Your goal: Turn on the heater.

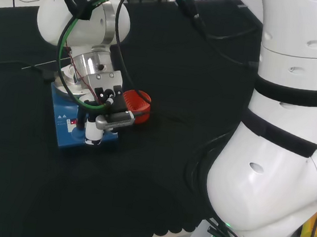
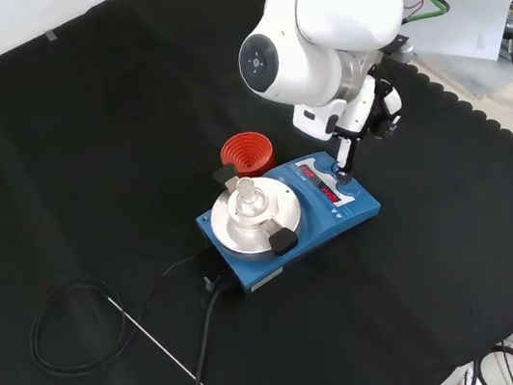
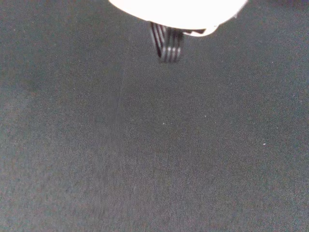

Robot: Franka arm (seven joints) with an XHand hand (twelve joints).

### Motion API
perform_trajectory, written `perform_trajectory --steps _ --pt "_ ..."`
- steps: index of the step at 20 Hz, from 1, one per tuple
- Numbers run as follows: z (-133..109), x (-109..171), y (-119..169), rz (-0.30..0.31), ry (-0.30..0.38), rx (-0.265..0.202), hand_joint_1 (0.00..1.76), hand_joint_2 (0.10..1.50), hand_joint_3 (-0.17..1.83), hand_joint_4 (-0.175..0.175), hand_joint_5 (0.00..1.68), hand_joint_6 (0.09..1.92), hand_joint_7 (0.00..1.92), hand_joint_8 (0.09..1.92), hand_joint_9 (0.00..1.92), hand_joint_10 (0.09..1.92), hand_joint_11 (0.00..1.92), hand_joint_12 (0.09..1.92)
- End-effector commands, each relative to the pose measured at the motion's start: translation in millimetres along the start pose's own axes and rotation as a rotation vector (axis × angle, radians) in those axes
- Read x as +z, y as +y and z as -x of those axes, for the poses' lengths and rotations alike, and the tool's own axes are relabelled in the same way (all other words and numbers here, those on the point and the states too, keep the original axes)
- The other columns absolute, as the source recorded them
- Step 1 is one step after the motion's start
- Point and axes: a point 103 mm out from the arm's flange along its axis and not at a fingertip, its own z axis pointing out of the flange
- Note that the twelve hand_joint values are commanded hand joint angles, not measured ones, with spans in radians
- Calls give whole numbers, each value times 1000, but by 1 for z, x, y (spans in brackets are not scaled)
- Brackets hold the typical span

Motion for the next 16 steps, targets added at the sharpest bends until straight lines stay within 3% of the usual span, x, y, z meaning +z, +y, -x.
perform_trajectory --steps 1,12,16 --pt "-1 1 1 -7 -5 2 1448 647 1101 -39 332 327 1618 1515 1669 1416 1217 1401" --pt "0 2 2 -36 -18 13 1446 645 1106 -41 351 335 1620 1514 1670 1416 1218 1402" --pt "-5 -16 -7 15 -23 5 1446 645 1108 -41 354 339 1620 1514 1670 1416 1218 1402"
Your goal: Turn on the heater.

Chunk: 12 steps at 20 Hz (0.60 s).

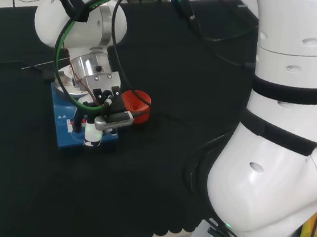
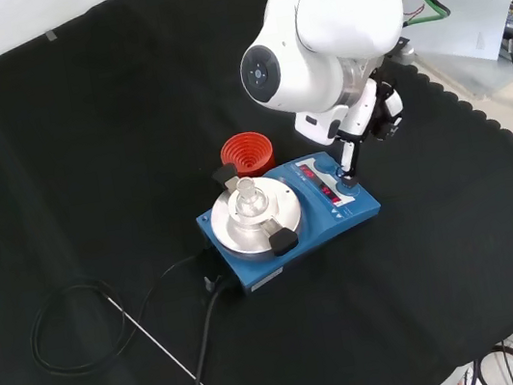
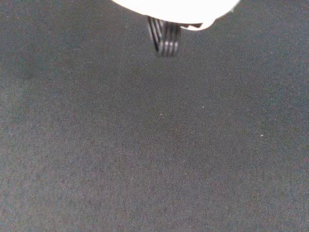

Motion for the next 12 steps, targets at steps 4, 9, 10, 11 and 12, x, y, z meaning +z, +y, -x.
perform_trajectory --steps 4,9,10,11,12 --pt "-6 -43 -22 107 -18 -1 1445 644 1110 -41 355 343 1621 1514 1670 1415 1218 1402" --pt "-5 -63 -33 158 -16 2 1444 643 1112 -41 355 348 1620 1514 1669 1415 1219 1401" --pt "-5 -64 -34 161 -16 2 1444 643 1112 -41 355 349 1620 1514 1669 1415 1219 1401" --pt "-4 -65 -34 162 -14 1 1444 643 1112 -41 356 350 1620 1514 1669 1414 1219 1401" --pt "-3 -66 -34 163 -15 1 1443 643 1112 -41 356 351 1620 1514 1669 1414 1219 1401"
